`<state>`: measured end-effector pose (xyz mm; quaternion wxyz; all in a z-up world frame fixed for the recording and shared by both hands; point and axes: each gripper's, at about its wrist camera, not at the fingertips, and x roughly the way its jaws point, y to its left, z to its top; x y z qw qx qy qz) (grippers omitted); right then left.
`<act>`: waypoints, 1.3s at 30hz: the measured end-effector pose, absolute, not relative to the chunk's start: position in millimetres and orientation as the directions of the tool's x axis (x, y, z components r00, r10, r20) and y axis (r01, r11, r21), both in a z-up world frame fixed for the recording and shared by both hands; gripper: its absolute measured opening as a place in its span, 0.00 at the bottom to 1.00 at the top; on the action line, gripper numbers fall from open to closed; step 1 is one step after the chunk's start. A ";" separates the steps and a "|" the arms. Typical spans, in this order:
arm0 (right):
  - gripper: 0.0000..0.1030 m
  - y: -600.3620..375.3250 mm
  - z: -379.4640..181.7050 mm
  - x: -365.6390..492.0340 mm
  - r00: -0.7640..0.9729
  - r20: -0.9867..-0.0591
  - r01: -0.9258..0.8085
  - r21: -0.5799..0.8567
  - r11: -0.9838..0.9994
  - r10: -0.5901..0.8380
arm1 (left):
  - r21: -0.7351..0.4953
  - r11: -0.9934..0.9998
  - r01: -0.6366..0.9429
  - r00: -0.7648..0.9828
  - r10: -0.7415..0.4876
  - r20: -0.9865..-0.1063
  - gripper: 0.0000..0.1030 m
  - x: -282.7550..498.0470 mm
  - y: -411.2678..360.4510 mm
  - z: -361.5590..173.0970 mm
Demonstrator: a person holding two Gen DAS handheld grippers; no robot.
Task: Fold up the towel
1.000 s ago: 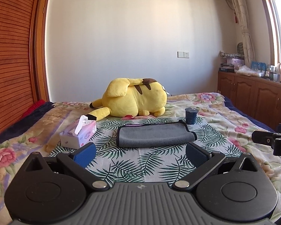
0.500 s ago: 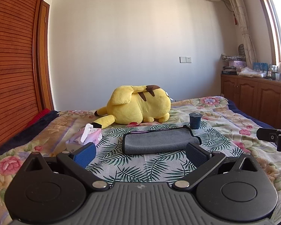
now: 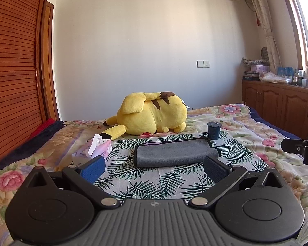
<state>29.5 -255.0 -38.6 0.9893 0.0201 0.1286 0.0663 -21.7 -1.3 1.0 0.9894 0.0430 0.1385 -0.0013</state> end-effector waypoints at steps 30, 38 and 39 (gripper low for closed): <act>1.00 -254.0 -39.6 29.7 0.958 -0.254 -0.126 0.051 0.991 0.134 | 0.082 0.997 0.014 0.960 0.009 -0.281 0.84 -20.2 0.3 -2.4; 1.00 -254.0 -39.5 29.7 0.958 -0.254 -0.125 0.051 0.991 0.134 | 0.082 0.997 0.014 0.960 0.010 -0.281 0.84 -20.2 1.1 -2.6; 1.00 -254.0 -39.5 29.7 0.958 -0.254 -0.125 0.051 0.991 0.134 | 0.083 0.996 0.014 0.960 0.010 -0.281 0.84 -20.2 1.1 -2.4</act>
